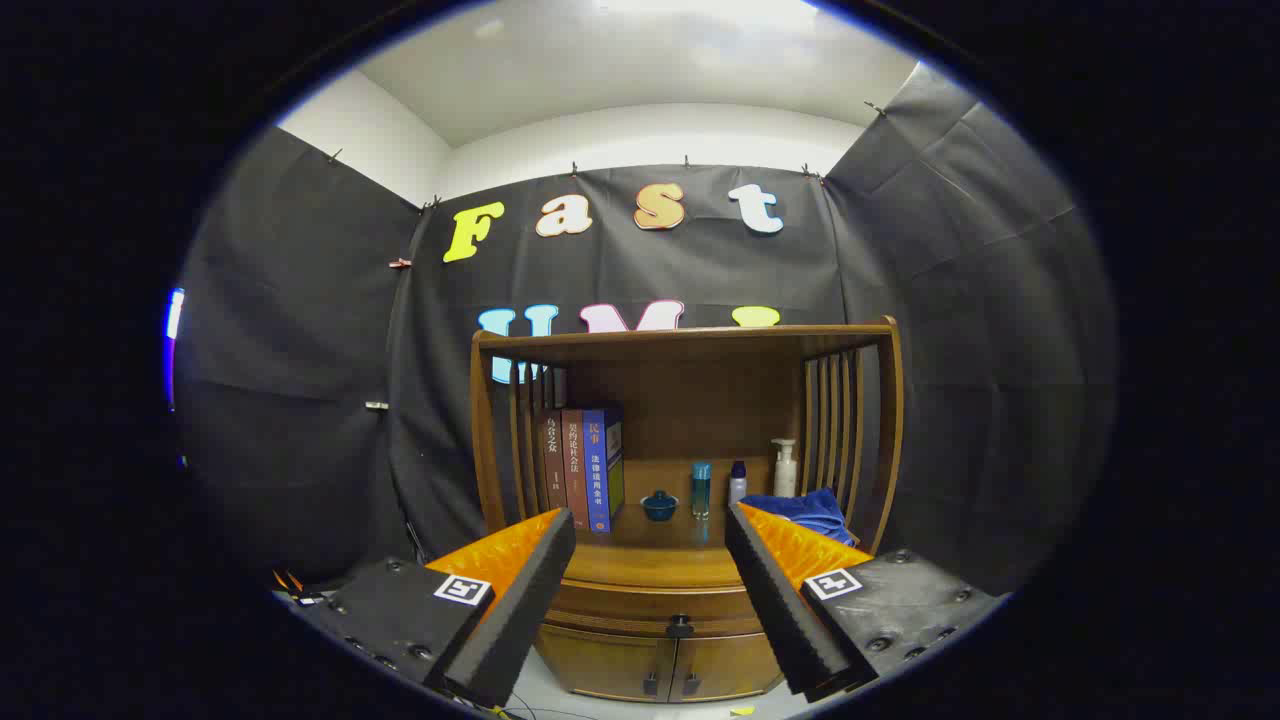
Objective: Pull open the drawer, take out the items inside it, and place them on the countertop above the cabinet.
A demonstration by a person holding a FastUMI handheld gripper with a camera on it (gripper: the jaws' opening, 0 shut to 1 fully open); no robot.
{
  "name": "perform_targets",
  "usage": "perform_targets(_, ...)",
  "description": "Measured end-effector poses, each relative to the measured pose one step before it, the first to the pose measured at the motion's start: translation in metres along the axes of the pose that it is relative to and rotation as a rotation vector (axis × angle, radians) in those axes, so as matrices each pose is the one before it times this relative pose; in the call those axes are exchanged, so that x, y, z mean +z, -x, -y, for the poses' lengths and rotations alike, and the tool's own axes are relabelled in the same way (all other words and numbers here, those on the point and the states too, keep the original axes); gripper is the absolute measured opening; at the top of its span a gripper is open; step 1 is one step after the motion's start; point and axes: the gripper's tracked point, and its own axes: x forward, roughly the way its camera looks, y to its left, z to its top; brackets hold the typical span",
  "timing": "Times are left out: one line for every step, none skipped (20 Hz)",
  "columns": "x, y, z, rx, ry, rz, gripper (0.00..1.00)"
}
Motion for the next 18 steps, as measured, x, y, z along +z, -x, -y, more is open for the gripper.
perform_targets(0.00091,0.00067,-0.00036,-0.00062,0.00085,0.00343,0.98)
perform_targets(0.00055,0.00141,-0.00066,-0.00177,0.00084,0.00259,0.98)
perform_targets(0.00044,0.00095,0.00114,-0.00239,-0.00099,0.00015,0.98)
perform_targets(-0.00111,0.00016,0.00098,-0.00145,-0.00152,-0.00131,0.98)
perform_targets(-0.00054,0.00087,0.00021,-0.00209,-0.00069,-0.00298,0.98)
perform_targets(-0.00104,-0.00069,0.00038,-0.00170,-0.00051,-0.00360,0.98)
perform_targets(-0.00186,0.00047,0.00097,-0.00297,0.00121,-0.00431,0.98)
perform_targets(-0.00124,-0.00026,0.00131,-0.00295,0.00040,-0.00426,0.98)
perform_targets(-0.00097,0.00079,0.00086,-0.00130,-0.00127,-0.00224,0.98)
perform_targets(-0.00120,0.00098,0.00036,0.00163,-0.00212,-0.00193,0.98)
perform_targets(-0.00114,0.00030,-0.00005,0.00092,-0.00040,-0.00244,0.98)
perform_targets(-0.00073,-0.00063,-0.00028,0.00110,0.00090,-0.00296,0.98)
perform_targets(-0.00085,-0.00084,-0.00015,0.00120,0.00078,-0.00302,0.98)
perform_targets(0.00014,-0.00050,0.00017,-0.00136,-0.00009,-0.00112,0.98)
perform_targets(0.00074,-0.00014,0.00137,-0.00098,-0.00089,0.00059,0.98)
perform_targets(0.00082,-0.00007,-0.00005,-0.00015,-0.00121,0.00180,0.98)
perform_targets(0.00072,-0.00045,-0.00021,-0.00005,-0.00113,0.00174,0.98)
perform_targets(0.00057,-0.00111,0.00015,-0.00003,-0.00012,0.00174,0.98)
